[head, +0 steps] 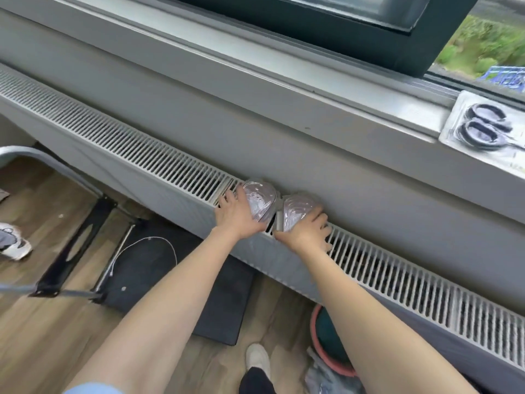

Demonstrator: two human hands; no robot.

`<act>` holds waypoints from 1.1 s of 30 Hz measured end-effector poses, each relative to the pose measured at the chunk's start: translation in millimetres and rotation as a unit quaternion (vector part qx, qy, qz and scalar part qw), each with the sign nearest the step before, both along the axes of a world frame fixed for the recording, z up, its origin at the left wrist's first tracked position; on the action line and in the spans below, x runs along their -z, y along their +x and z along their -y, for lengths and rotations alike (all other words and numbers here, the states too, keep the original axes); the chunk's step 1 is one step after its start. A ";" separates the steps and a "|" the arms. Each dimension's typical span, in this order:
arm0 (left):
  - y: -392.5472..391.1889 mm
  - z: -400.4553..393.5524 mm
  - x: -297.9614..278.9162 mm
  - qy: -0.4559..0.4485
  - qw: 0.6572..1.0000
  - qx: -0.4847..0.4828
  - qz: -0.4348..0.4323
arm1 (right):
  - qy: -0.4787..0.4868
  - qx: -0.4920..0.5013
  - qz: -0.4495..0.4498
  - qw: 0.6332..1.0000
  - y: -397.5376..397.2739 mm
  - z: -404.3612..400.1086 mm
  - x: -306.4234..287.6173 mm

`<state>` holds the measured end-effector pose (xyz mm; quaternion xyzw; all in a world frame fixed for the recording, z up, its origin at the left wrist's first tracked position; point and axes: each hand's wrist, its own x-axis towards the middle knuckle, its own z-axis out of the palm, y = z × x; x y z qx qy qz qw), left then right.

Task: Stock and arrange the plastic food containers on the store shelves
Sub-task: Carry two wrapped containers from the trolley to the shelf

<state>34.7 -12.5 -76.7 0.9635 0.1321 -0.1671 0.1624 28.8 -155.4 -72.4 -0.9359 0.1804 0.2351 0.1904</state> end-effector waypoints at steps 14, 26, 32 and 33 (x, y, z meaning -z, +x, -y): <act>-90.5 -111.9 -26.9 0.156 0.988 0.010 -0.006 | -0.011 -0.317 0.032 0.948 -38.5 -67.7 -19.6; -304.7 -219.5 -47.8 0.141 0.965 -0.218 -0.030 | -0.017 -0.605 0.079 0.792 -142.8 -222.5 -37.1; -447.5 -247.1 -65.3 0.118 0.934 -0.336 -0.026 | 0.010 -0.722 0.100 0.685 -239.1 -289.6 -51.7; -472.7 -249.0 -68.6 0.117 0.928 -0.353 -0.027 | 0.016 -0.738 0.099 0.667 -258.6 -299.9 -54.1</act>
